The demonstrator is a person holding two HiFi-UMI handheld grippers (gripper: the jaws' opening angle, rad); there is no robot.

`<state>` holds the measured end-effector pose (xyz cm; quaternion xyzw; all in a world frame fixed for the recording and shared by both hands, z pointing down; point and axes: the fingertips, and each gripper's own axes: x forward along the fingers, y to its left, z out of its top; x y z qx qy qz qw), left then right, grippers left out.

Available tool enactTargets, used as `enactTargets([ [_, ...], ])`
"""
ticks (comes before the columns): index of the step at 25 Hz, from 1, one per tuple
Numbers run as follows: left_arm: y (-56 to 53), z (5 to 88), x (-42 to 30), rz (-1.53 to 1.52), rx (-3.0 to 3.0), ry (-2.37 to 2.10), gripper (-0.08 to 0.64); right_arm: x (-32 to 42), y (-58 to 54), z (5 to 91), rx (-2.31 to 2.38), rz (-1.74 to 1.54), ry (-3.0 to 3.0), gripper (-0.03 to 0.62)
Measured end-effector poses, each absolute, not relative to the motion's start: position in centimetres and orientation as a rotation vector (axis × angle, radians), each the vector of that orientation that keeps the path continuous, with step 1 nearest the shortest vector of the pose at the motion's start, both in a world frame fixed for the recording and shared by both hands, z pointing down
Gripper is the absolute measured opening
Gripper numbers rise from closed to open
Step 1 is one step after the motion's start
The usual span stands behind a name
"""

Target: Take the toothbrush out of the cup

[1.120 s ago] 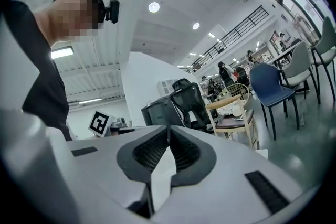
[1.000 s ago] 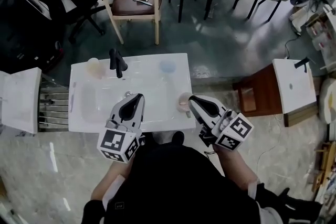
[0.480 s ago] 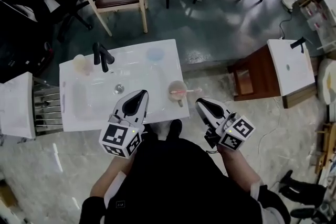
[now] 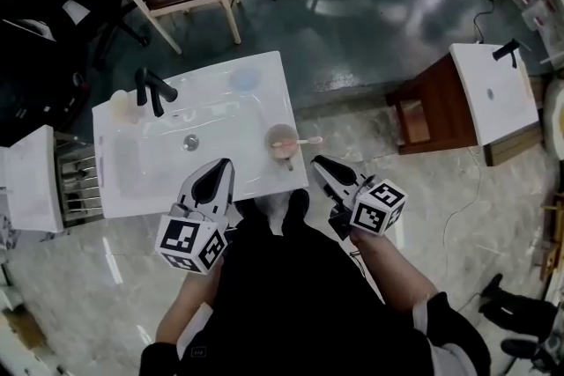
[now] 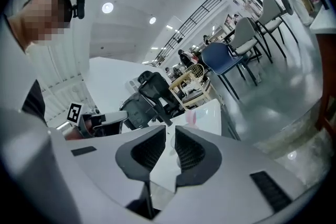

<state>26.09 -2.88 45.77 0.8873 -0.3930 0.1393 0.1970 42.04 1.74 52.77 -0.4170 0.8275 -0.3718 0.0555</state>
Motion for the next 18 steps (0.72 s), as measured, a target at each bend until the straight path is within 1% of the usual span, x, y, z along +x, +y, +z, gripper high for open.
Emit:
enactTargets([
  [3, -3.5, 46.1, 25.5, 0.417, 2.461, -1.123, 0.017, 42.2, 0.6, 53.7, -1.299, -1.128, 2.475, 0.077],
  [6, -4.4, 45.8, 25.7, 0.406, 2.454, -1.133, 0.016, 42.5, -0.6, 54.5, -1.315, -1.116, 2.445, 0.086],
  [12, -5.2, 46.0, 26.0, 0.434, 2.467, -1.1, 0.017, 41.8, -2.6, 56.6, -1.339, -1.152, 2.418, 0.087],
  [18, -6.3, 46.0, 25.0, 0.419, 2.455, -1.095, 0.017, 41.1, -3.8, 56.3, -1.351, -1.156, 2.43, 0.087],
])
